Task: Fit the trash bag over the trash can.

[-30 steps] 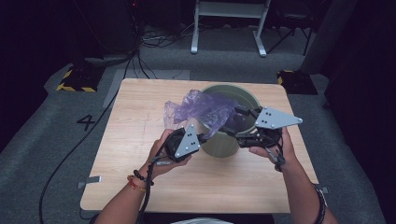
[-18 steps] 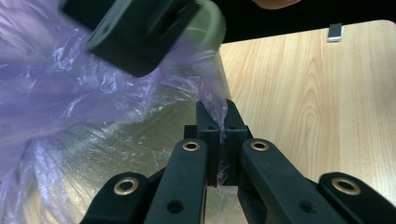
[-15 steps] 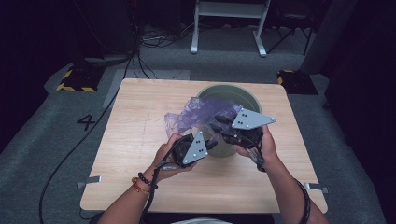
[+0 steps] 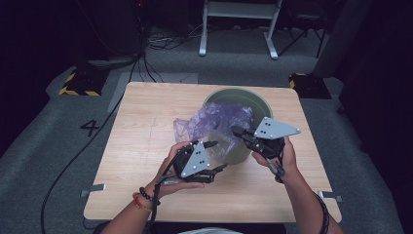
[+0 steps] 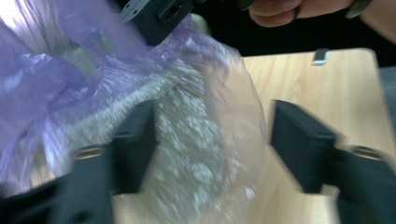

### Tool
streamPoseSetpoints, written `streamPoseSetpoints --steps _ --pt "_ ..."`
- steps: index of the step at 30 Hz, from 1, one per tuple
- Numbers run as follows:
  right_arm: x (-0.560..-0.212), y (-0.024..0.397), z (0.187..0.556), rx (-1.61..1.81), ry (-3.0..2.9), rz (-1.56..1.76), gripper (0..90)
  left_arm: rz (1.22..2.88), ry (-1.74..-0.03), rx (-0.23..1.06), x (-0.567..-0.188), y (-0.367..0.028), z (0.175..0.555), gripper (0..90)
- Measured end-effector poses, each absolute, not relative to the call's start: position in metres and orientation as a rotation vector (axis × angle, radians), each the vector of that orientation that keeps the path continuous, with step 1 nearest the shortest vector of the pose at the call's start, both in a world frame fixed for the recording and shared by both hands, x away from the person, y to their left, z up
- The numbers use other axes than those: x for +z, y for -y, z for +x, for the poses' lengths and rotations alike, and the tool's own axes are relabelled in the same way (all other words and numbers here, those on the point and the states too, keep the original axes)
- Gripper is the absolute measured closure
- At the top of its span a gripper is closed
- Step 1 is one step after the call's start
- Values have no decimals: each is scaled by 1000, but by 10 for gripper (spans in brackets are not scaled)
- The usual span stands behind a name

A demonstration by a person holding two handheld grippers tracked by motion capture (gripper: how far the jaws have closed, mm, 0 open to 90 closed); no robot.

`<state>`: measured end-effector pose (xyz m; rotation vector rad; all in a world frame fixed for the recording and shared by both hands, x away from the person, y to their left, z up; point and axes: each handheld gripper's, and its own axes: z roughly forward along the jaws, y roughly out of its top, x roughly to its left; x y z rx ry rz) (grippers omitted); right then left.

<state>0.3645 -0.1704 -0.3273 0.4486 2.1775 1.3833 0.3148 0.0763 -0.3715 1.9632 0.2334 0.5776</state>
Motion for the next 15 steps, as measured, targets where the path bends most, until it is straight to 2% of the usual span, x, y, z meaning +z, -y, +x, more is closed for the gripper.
streamPoseSetpoints --steps 2,6,11,12,14,15 --pt "-327 174 364 1391 -2171 459 900 1962 -235 575 -370 -83 308 204" --pt "-327 181 361 1415 -2152 477 900 1915 -255 610 -363 -103 296 182" --pt "-328 186 359 1421 -2143 486 900 1860 -367 654 -357 -119 302 174" --pt "-330 190 358 1427 -2141 495 900 1826 -433 674 -353 -127 308 174" --pt "-330 192 357 1428 -2137 497 900 1819 -443 683 -351 -129 311 174" --pt "-331 197 356 1439 -2126 506 900 1826 -454 759 -349 -131 314 183"
